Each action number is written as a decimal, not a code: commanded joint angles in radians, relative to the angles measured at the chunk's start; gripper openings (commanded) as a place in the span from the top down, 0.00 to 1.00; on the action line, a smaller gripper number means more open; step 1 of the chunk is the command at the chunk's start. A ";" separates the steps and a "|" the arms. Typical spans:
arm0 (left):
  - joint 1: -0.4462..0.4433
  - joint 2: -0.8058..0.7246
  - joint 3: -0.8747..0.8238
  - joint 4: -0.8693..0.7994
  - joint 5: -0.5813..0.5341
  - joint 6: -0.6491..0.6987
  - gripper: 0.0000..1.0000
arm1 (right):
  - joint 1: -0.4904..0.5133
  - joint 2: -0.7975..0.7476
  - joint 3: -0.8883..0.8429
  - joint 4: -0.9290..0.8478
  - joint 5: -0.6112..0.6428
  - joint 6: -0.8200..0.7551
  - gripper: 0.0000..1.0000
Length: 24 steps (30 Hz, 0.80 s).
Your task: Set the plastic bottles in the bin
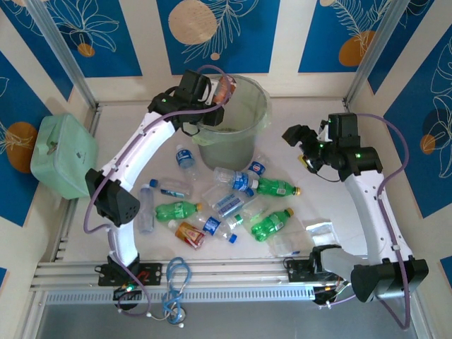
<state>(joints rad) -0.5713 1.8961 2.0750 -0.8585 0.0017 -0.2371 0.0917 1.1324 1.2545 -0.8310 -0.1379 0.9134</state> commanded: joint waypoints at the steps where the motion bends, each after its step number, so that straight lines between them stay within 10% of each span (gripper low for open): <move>1: 0.003 -0.010 0.015 -0.022 -0.002 0.002 0.57 | -0.003 0.008 -0.005 -0.018 -0.014 0.011 0.10; 14: 0.000 -0.101 -0.012 0.015 -0.008 -0.022 0.35 | 0.000 0.015 -0.018 -0.014 -0.008 0.019 0.11; 24: 0.062 -0.467 -0.313 0.090 -0.176 -0.101 0.31 | 0.016 0.001 -0.050 -0.008 0.003 0.013 0.11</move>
<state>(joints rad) -0.5499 1.5227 1.8332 -0.7853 -0.0986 -0.2905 0.0990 1.1446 1.2201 -0.8310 -0.1337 0.9241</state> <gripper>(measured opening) 0.690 0.887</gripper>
